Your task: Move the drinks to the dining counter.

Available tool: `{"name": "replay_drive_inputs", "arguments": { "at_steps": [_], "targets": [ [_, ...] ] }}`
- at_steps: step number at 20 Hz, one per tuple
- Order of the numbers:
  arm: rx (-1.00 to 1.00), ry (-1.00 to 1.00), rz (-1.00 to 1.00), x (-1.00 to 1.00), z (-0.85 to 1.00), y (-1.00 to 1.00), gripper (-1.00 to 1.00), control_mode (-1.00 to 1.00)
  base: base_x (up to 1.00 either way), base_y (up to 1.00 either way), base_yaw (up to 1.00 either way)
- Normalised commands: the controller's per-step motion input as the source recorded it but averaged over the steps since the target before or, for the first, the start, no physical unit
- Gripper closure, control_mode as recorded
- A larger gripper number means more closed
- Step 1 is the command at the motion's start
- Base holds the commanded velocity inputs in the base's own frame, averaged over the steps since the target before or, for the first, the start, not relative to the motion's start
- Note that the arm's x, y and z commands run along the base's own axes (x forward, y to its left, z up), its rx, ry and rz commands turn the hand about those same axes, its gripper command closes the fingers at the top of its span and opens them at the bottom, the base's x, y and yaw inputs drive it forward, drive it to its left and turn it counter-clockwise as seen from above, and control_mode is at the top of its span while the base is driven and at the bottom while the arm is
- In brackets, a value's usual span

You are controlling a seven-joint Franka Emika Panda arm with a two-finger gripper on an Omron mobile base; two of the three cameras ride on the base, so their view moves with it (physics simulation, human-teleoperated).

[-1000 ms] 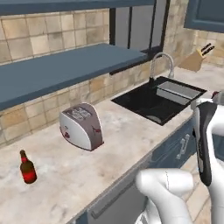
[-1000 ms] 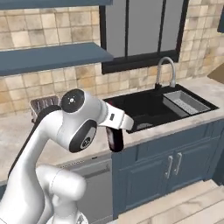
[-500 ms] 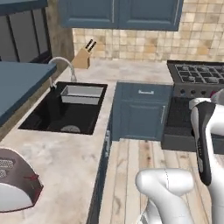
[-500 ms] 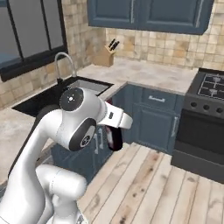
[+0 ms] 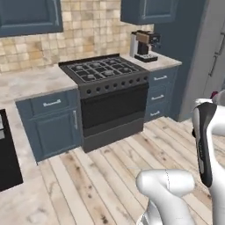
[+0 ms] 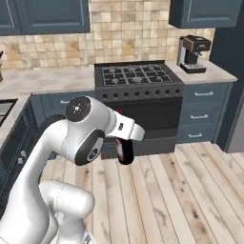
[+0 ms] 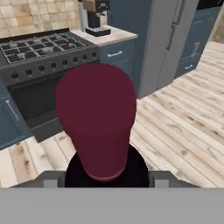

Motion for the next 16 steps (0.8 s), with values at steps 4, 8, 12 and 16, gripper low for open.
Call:
{"name": "replay_drive_inputs", "arguments": {
  "at_steps": [4, 8, 12, 16],
  "targets": [
    [0.00, 0.00, 0.00, 0.00, 0.00, 0.00, 1.00, 1.00, 0.05, -0.51, -0.84],
    [0.00, 0.00, 0.00, 0.00, 0.00, 0.00, 1.00, 1.00, 0.13, -0.72, -0.76],
    [0.00, 0.00, 0.00, 0.00, 0.00, 0.00, 1.00, 1.00, 0.17, -0.73, -0.75],
    [0.00, 0.00, 0.00, 0.00, 0.00, 0.00, 1.00, 1.00, 0.50, -0.73, -0.63]
  ]
}}
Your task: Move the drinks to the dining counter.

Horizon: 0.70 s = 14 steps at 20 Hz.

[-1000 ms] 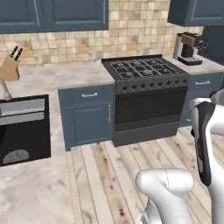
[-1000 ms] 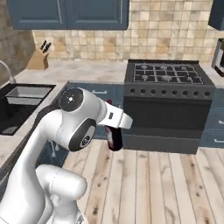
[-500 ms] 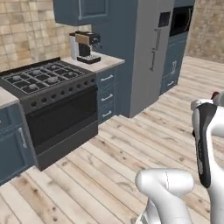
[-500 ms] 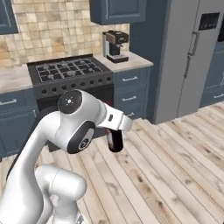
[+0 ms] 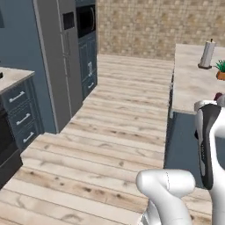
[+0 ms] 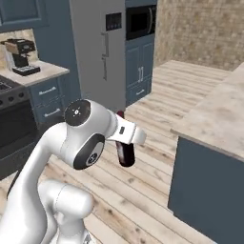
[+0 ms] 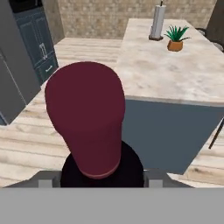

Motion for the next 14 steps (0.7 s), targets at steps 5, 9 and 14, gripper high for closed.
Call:
{"name": "replay_drive_inputs", "arguments": {
  "at_steps": [5, 9, 14],
  "targets": [
    [0.00, 0.00, 0.00, 0.00, 0.00, 0.00, 1.00, 1.00, 0.93, -0.42, -0.33],
    [0.00, 0.00, 0.00, 0.00, 0.00, 0.00, 1.00, 1.00, 1.00, -0.25, -0.05],
    [0.00, 0.00, 0.00, 0.00, 0.00, 0.00, 1.00, 1.00, 1.00, -0.39, 0.00]
  ]
}}
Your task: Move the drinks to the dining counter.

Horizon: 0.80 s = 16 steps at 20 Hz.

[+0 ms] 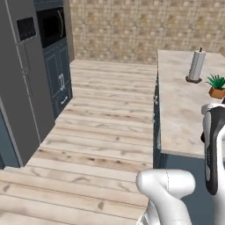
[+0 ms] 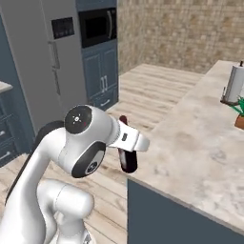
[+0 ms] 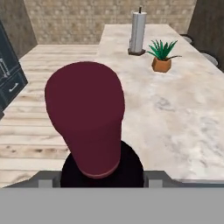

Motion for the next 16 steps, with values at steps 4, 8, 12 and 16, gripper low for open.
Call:
{"name": "replay_drive_inputs", "arguments": {
  "at_steps": [4, 8, 12, 16],
  "targets": [
    [0.00, 0.00, 0.00, 0.00, 0.00, 0.00, 1.00, 1.00, 1.00, -0.45, -0.06],
    [0.00, 0.00, 0.00, 0.00, 0.00, 0.00, 1.00, 1.00, 1.00, -0.25, -0.26],
    [0.00, 0.00, 0.00, 0.00, 0.00, 0.00, 1.00, 1.00, 0.95, -0.05, -0.56],
    [0.00, 0.00, 0.00, 0.00, 0.00, 0.00, 1.00, 1.00, 1.00, 0.00, -0.41]
  ]
}}
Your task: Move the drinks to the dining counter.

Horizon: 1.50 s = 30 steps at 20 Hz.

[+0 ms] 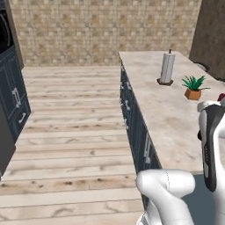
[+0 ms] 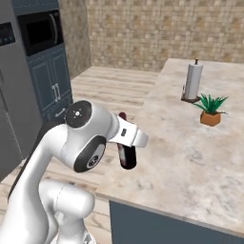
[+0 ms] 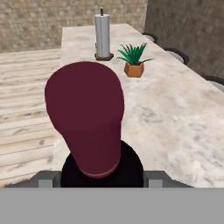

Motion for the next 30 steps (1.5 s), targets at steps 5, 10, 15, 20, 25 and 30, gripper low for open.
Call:
{"name": "replay_drive_inputs", "arguments": {
  "at_steps": [5, 10, 15, 20, 25, 30],
  "targets": [
    [0.00, 0.00, 0.00, 0.00, 0.00, 0.00, 1.00, 1.00, 1.00, 0.00, -0.24],
    [0.00, 0.01, 0.00, 0.15, -0.02, 0.00, 1.00, -1.00, 0.63, 0.00, 0.00],
    [-0.03, 0.02, 0.00, 0.69, -0.18, 0.00, 1.00, -1.00, 0.00, 0.00, 0.00],
    [-0.03, 0.00, 0.03, 0.65, -0.18, 0.00, 1.00, -1.00, 0.00, 0.00, 0.00],
    [0.00, 0.00, 0.03, 0.26, -0.13, 0.00, 1.00, -1.00, 0.00, 0.00, 0.00],
    [0.00, 0.00, 0.05, 0.36, -0.15, 0.00, 1.00, -1.00, 0.00, 0.00, 0.00]
  ]
}}
